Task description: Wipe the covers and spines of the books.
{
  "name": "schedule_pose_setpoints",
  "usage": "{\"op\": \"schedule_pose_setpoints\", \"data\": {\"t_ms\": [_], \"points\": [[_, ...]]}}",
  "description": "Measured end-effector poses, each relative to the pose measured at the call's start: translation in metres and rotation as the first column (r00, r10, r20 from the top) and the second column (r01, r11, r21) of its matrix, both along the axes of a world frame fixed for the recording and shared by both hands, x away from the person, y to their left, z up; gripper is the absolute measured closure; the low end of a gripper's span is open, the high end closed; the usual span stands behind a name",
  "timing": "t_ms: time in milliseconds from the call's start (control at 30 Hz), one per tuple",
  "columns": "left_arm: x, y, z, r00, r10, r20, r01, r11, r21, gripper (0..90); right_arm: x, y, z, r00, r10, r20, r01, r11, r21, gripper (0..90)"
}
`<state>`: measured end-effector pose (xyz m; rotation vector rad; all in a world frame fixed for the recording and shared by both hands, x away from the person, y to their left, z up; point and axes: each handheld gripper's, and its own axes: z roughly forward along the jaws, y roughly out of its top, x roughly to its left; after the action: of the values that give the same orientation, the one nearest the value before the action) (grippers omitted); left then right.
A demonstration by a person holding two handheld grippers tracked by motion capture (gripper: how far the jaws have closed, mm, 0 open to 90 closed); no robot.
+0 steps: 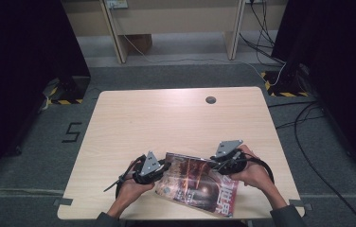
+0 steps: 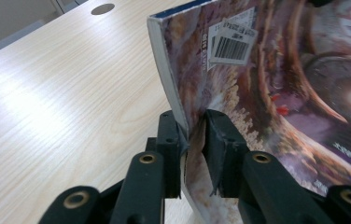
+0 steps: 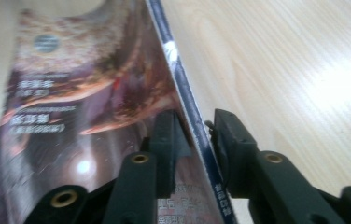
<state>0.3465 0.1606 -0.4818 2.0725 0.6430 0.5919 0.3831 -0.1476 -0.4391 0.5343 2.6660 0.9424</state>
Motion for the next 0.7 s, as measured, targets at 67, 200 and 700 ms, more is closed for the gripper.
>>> {"op": "schedule_pose_setpoints", "data": {"t_ms": [67,200,700], "points": [[-0.002,0.001,0.0,0.9999,0.014,0.008,-0.014,0.9998,0.012,77.6,0.003,0.004,-0.002,0.9991,-0.038,0.021,0.038,0.999,0.011,66.6],[-0.007,0.006,-0.001,0.999,0.043,0.011,-0.043,0.9981,0.043,80.3,0.006,0.002,0.002,0.9932,-0.111,0.035,0.107,0.99,0.087,58.6],[-0.023,0.018,0.003,0.996,0.089,0.009,-0.089,0.996,0.001,81.1,-0.005,-0.079,0.014,0.9172,-0.396,0.042,0.39,0.914,0.114,52.0]]}}
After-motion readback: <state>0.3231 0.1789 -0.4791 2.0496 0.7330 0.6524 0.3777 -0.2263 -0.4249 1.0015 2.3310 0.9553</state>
